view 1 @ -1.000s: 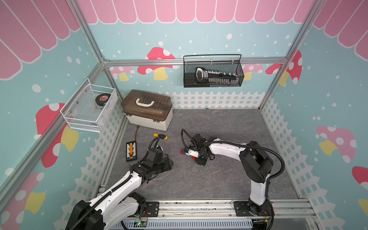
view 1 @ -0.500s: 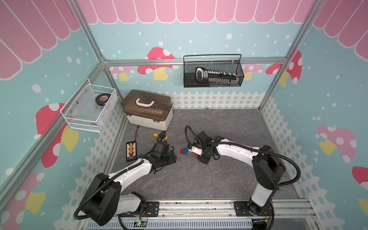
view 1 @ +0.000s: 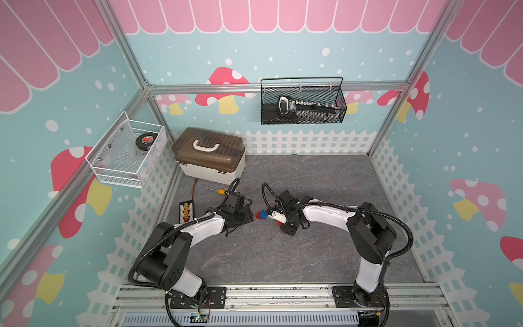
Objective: Assemble the letter y with lego
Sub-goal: Adjust the lego brick at the center of the board.
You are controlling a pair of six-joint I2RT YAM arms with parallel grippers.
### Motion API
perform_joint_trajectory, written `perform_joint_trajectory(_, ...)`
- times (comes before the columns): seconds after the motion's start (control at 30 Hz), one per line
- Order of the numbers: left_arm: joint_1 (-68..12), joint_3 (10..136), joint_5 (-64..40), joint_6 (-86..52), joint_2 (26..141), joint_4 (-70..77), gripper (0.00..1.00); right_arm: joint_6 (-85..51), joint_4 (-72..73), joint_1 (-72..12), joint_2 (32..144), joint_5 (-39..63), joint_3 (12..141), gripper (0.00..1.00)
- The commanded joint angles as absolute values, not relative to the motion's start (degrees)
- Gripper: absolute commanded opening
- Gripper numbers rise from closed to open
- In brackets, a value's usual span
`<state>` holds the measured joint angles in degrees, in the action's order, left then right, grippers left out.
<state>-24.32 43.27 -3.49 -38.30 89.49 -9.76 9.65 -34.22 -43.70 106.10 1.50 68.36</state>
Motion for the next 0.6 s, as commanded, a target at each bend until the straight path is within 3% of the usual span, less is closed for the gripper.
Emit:
perform_joint_trajectory(0.0, -23.76, 46.40, -2.99, -37.27, 92.43, -7.32, 0.59, 9.56, -33.83, -43.24, 105.58, 1.70, 67.87, 0.44)
perform_joint_trajectory(0.57, -25.75, 44.28, -7.58, -38.52, 95.16, -5.63, 0.51, 7.31, -34.69, -42.36, 101.49, 2.65, 66.09, 0.45)
